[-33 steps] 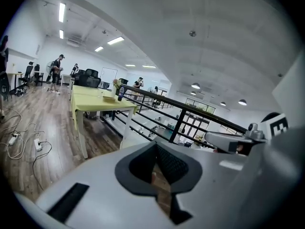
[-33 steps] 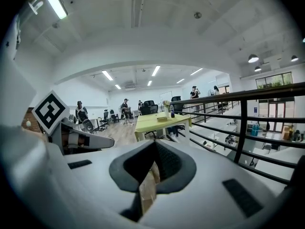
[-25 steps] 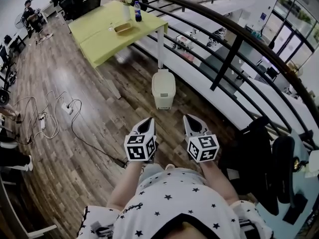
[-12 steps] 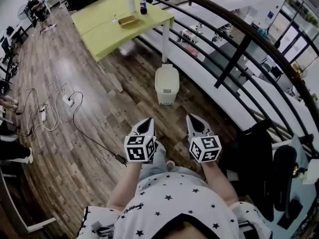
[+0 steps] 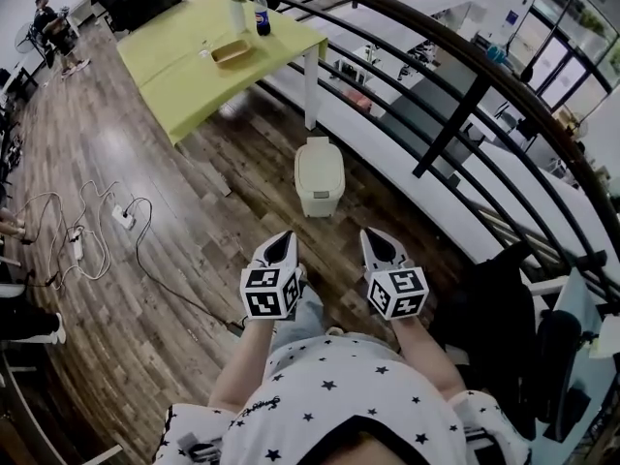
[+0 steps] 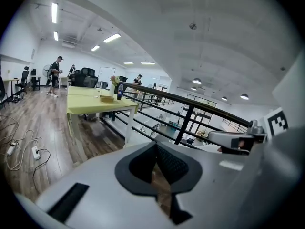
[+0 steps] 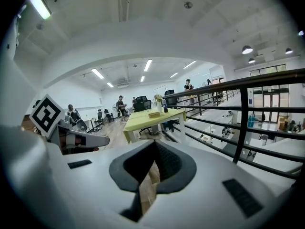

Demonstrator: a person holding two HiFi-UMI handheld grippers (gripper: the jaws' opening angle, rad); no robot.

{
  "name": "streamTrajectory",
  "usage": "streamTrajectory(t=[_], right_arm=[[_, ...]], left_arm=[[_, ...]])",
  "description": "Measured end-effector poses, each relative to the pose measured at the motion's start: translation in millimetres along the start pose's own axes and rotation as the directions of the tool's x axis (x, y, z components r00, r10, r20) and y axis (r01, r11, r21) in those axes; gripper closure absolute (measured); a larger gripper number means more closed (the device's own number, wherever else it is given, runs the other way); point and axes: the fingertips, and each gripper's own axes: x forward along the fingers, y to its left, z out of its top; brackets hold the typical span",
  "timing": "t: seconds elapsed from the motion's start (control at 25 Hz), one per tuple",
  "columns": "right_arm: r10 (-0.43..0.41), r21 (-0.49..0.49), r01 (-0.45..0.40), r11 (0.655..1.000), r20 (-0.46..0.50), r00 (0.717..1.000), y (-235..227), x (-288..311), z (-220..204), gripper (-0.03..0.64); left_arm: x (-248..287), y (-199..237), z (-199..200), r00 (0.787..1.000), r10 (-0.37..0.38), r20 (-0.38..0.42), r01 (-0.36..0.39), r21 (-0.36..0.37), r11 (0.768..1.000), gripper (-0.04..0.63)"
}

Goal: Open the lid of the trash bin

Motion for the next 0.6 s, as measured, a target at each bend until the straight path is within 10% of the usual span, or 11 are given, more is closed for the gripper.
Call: streamTrajectory(t=[0.6], right_arm=[[-0.057, -0.001, 0.057, 0.998, -0.036, 0.998, -29, 141, 43, 0.624]], left_arm=[[107, 92, 69, 0.998, -0.036, -0.047, 0.036, 0.001, 0.999, 0.584]])
